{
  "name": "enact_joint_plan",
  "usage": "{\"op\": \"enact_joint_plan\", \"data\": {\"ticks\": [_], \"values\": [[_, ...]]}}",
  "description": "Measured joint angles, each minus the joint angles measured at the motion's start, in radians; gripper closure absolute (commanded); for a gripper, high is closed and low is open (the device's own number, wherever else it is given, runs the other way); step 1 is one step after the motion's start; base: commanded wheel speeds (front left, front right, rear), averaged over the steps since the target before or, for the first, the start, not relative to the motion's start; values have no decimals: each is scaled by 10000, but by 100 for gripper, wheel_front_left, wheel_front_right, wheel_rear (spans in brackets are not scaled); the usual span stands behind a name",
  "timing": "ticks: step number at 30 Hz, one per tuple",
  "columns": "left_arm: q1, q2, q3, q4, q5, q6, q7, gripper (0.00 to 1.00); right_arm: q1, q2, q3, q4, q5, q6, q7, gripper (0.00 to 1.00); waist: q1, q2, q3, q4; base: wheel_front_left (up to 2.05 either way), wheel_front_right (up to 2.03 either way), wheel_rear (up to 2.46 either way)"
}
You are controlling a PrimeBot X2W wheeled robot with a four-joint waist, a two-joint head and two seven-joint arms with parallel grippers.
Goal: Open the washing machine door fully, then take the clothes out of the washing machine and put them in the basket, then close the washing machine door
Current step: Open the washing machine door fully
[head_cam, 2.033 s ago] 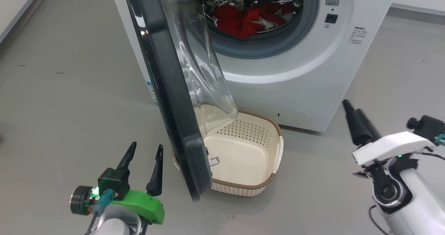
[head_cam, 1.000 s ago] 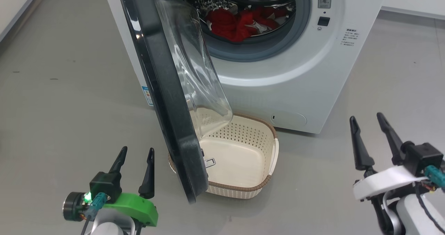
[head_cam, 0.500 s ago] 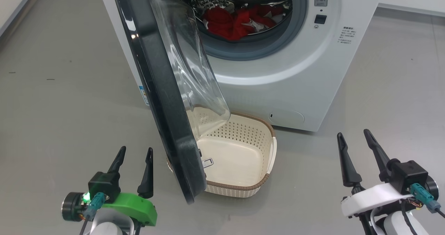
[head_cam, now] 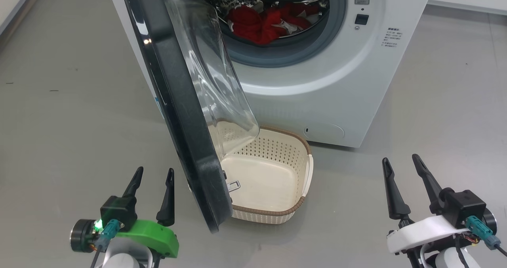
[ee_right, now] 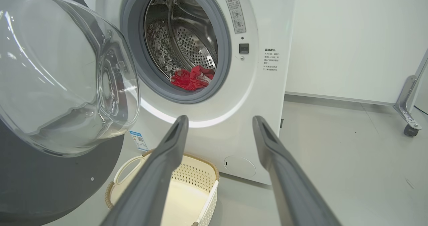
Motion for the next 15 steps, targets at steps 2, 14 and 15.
{"op": "enact_joint_plan", "data": {"ticks": [2,14,15], "values": [[0,0,0,0,0,0,0,0,0,71,-88,4,-56,13,0,0,0,0,1,-3,0,0,0],[0,0,-13,-6,0,0,0,0,49,391,-573,196,-130,372,0,0,0,0,13,7,0,0,0],[0,0,-17,-6,0,0,0,0,51,403,-600,232,-150,382,0,0,0,0,17,9,0,0,0]]}}
